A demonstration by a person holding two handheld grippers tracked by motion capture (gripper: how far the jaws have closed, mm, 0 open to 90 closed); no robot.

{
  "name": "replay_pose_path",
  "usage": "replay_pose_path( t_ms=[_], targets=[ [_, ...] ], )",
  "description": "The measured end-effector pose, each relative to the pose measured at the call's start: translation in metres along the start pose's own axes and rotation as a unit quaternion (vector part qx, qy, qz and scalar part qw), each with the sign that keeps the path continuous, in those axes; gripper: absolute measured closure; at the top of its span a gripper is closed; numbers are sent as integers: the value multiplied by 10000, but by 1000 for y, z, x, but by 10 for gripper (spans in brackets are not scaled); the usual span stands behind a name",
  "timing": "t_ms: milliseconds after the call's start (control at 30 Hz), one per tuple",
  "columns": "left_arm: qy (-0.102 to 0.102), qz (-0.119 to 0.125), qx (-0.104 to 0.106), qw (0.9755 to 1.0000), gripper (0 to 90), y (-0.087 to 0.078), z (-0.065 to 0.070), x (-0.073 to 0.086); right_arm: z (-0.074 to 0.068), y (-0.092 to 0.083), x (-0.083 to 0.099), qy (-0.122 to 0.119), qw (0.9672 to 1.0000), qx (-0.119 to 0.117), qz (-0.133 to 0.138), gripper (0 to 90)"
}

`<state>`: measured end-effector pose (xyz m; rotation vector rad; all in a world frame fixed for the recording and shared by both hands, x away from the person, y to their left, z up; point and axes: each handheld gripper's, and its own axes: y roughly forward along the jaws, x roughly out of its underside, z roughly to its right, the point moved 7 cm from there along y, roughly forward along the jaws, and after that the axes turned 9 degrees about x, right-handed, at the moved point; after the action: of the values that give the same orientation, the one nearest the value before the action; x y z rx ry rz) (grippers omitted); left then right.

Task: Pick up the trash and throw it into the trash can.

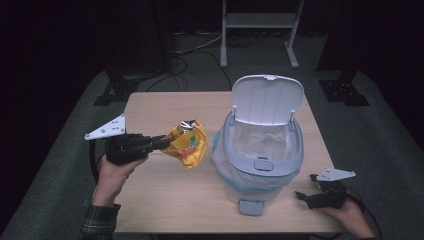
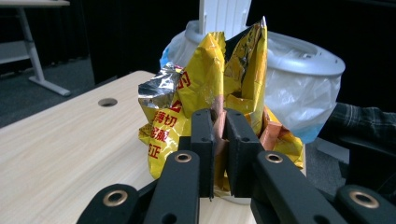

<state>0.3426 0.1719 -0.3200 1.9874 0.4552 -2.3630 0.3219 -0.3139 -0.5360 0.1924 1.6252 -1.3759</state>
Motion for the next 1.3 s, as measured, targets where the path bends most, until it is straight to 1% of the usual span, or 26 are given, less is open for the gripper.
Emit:
replay_pose_path(
  t_ms=[33,67,133,300,400,433,467,533,600,700,767,800,867,967,1000,1067,1100,1167,1300],
  targets=[
    [0,0,0,10000,834,0,0,0,0,0,0,0,10000,0,0,88],
    [12,51,56,10000,834,0,1,-4,0,0,0,-2,10000,1,-1,88],
    [34,62,89,9999,834,0,1,-7,0,0,0,-4,10000,-1,-4,88],
    [74,70,146,9998,833,1,2,-13,0,0,0,1,10000,-3,2,88],
    [110,89,232,9996,833,4,2,-20,0,0,0,1,10000,-2,3,88],
    [110,89,232,9996,834,4,2,-20,0,0,0,5,10000,-1,0,88],
    [147,83,287,9994,833,5,3,-24,0,0,0,0,10000,-2,3,88],
    [157,85,310,9994,833,6,3,-25,0,0,0,0,10000,-3,3,88],
    [200,110,380,9990,834,8,5,-32,0,0,0,0,10000,-3,3,88],
    [210,156,430,9987,834,9,6,-36,0,0,0,1,10000,-3,3,88],
    [272,184,504,9982,834,11,8,-43,0,0,0,1,10000,-2,3,88],
    [272,184,504,9982,834,11,8,-43,0,0,0,1,10000,-2,3,88],
    [304,217,571,9977,834,13,10,-49,0,0,0,2,10000,-3,3,88],
    [328,225,593,9974,834,15,10,-53,0,0,0,1,10000,-3,3,88],
    [360,236,626,9971,834,17,11,-58,0,0,0,2,10000,-3,3,88],
    [406,244,653,9967,834,19,13,-63,0,0,0,2,10000,-3,2,88],
    [406,244,653,9967,834,19,13,-63,0,0,0,1,10000,-3,1,88],
    [460,240,700,9962,834,23,15,-69,0,0,0,1,10000,-2,3,88],
    [516,230,725,9958,833,28,16,-75,0,0,0,3,10000,-3,2,88]
  ],
)
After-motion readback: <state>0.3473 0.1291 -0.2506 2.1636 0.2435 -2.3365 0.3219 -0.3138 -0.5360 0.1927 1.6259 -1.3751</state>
